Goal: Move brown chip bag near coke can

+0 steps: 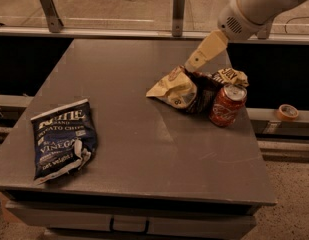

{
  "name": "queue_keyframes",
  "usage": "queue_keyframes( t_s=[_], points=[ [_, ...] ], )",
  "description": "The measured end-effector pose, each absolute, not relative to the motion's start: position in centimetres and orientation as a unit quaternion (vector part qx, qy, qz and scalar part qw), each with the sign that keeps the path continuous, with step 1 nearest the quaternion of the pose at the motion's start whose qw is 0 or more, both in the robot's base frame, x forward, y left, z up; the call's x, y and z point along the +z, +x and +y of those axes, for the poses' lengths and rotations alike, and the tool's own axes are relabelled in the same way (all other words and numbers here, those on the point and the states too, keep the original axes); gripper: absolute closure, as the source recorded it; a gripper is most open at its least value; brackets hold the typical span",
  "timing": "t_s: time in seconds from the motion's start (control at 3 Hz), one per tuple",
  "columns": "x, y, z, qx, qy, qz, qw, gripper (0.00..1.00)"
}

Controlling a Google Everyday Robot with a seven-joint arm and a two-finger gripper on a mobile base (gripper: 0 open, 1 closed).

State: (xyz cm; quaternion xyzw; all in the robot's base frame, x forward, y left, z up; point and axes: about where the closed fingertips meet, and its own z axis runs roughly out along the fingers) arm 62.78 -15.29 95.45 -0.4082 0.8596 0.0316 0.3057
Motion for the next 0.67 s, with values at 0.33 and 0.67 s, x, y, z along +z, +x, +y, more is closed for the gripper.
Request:
queue_keyframes(
  t_s=[0.33,0.67],
  points=[
    [100.0,64.7,-18.8,0.045,-0.397,0.837,0.375,0.00],
    [108.6,64.7,-22.1,0.025,-0.393,0.789,0.471,0.00]
  ],
)
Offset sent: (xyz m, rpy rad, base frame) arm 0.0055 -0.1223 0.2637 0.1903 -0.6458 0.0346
